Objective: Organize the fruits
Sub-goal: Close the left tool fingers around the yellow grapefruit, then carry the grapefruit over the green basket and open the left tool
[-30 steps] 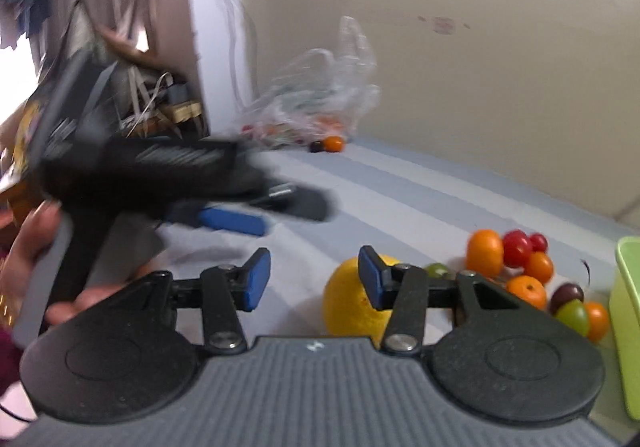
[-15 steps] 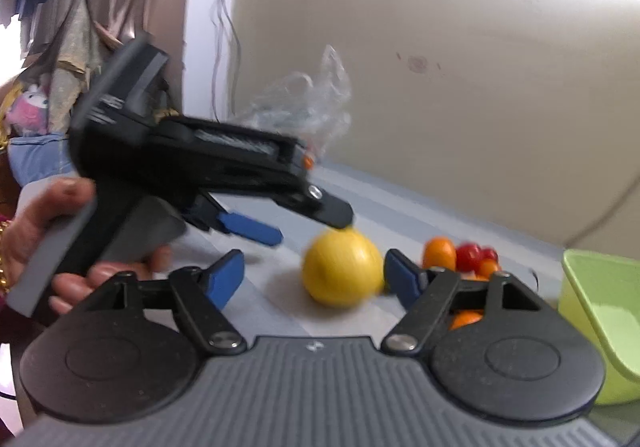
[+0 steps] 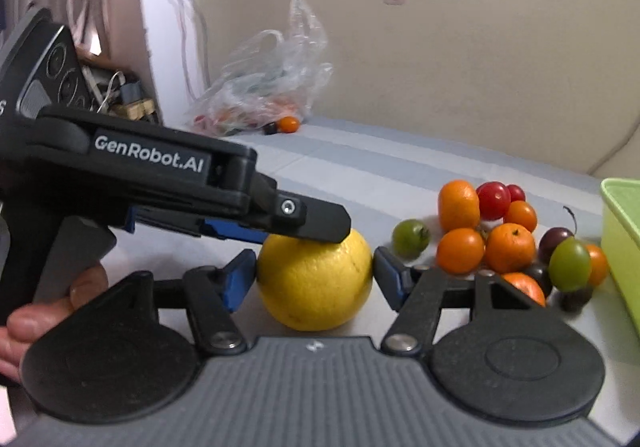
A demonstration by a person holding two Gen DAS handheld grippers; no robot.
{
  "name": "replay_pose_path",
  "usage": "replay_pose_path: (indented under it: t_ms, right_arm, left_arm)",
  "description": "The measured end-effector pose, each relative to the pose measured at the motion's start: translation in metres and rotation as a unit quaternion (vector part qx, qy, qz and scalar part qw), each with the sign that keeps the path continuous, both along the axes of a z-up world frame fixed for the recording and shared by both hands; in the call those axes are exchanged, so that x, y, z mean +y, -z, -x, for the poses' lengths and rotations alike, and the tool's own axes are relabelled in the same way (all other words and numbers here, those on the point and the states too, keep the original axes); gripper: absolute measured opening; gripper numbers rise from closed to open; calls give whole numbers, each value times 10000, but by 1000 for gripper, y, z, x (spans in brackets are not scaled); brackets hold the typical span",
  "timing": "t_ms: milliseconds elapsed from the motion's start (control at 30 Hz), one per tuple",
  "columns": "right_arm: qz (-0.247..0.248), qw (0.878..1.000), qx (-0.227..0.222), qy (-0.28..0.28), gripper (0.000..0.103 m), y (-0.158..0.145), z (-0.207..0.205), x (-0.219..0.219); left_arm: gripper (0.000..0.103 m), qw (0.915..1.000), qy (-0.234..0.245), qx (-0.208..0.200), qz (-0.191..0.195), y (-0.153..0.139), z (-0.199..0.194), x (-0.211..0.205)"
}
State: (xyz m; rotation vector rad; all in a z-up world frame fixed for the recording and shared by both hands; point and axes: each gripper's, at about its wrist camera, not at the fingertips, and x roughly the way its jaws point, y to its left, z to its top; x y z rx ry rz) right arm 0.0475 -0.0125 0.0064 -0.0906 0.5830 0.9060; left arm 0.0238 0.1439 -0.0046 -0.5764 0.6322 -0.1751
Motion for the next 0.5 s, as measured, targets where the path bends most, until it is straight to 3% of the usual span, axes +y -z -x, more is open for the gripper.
replay_pose_path:
  t_ms: [100,167,200,300,367,500]
  right_arm:
    - [86,9996,-134,-223,67,-3,7,1]
    - [121,9993,-238,-280,67,-3,5,5]
    - [142,9990,-306,-286,68,-2,4,8]
    - [246,9983,-400,-339,69,3,4,12]
    - [251,9982,-419,-347,69,9,6,5]
    - [87,9992,-188,-330,67,12,-2,1]
  left_arm:
    - [59,9999,-104,-12,13,1,7,1]
    - [75,9996,-265,126,-19,3,4,2]
    - [76,9994,-284,191,-20,5,2,3]
    - [76,9993,-215,310,68,8,-1,0]
    - [65,9995,-156,275,11,9,-1,-5]
    - [65,9983,-191,321,-447,-1,-2,-26]
